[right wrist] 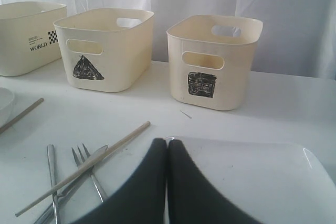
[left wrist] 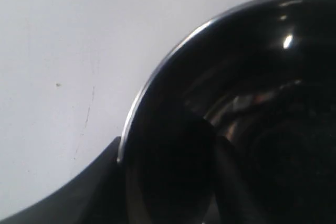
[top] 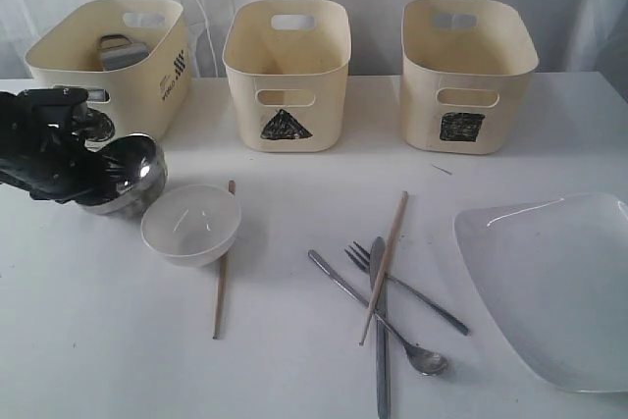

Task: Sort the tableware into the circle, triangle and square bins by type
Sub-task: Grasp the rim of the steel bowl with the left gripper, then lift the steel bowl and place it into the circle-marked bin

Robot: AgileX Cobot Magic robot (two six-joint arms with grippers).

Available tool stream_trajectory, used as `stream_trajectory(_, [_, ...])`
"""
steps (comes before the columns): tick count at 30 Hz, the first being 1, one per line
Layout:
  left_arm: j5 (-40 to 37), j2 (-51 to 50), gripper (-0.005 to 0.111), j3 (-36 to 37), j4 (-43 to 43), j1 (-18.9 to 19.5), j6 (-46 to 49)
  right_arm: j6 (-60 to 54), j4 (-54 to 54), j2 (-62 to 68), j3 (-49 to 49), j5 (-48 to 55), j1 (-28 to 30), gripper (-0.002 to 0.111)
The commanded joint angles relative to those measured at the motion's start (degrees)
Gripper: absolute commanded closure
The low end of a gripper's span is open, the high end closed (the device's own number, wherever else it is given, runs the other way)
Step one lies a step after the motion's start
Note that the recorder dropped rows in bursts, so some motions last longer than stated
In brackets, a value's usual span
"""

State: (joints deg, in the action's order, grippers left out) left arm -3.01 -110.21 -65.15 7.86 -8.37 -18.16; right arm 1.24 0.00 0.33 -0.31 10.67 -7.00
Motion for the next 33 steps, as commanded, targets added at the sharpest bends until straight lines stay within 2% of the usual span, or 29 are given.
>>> stream_trajectory(1, [-0.7,-1.2,0.071,-0.3,-0.1,0.3,0.2,0.0,0.4,-0.3,0.3,-0.5,0.2,0.108])
stream_trajectory(5, [-1.7,-0.8,0.103,-0.3,-0.1,0.3,0.2,0.0,0.4,-0.3,0.3,-0.5,0.2,0.108])
stream_trajectory(6, [-2.9,0.0,0.107,-0.3,-0.1,0.3,0.2,0.0,0.4,-0.3,0.3,-0.5,0.2,0.108])
stream_trajectory(9, [-6.9,3.4,0.107,-0.3,-0.1,0.3,2.5,0.0,0.4,-0.3,0.3,-0.5,0.2,0.108])
stream_trajectory(12, [-11.6,11.6,0.107,-0.3,0.1,0.3,8.6,0.0,0.4,-0.3,0.3,-0.5,0.2,0.108])
stream_trajectory(15, [-8.3,22.6,0.107,-0.3,0.1,0.3,10.9,0.0,0.4,-0.3,0.3,-0.5,0.2,0.108])
stream_trajectory(18, [-7.6,26.7,0.107,-3.6,2.8,0.3,10.9,0.0,0.4,-0.3,0.3,-0.5,0.2,0.108])
stream_trajectory(20, [-5.8,25.9,0.107,-7.5,5.4,1.3,10.9,0.0,0.4,-0.3,0.3,-0.5,0.2,0.108])
stream_trajectory(23, [-3.5,18.9,0.107,-16.6,5.4,5.9,5.9,0.0,0.4,-0.3,0.3,-0.5,0.2,0.108])
stream_trajectory(25, [-3.5,14.7,0.107,-21.1,5.4,7.3,5.7,0.0,0.4,-0.3,0.3,-0.5,0.2,0.108])
stream_trajectory(33, [-3.4,-1.7,0.107,-35.8,5.0,8.3,4.7,0.0,0.4,-0.3,0.3,-0.5,0.2,0.108])
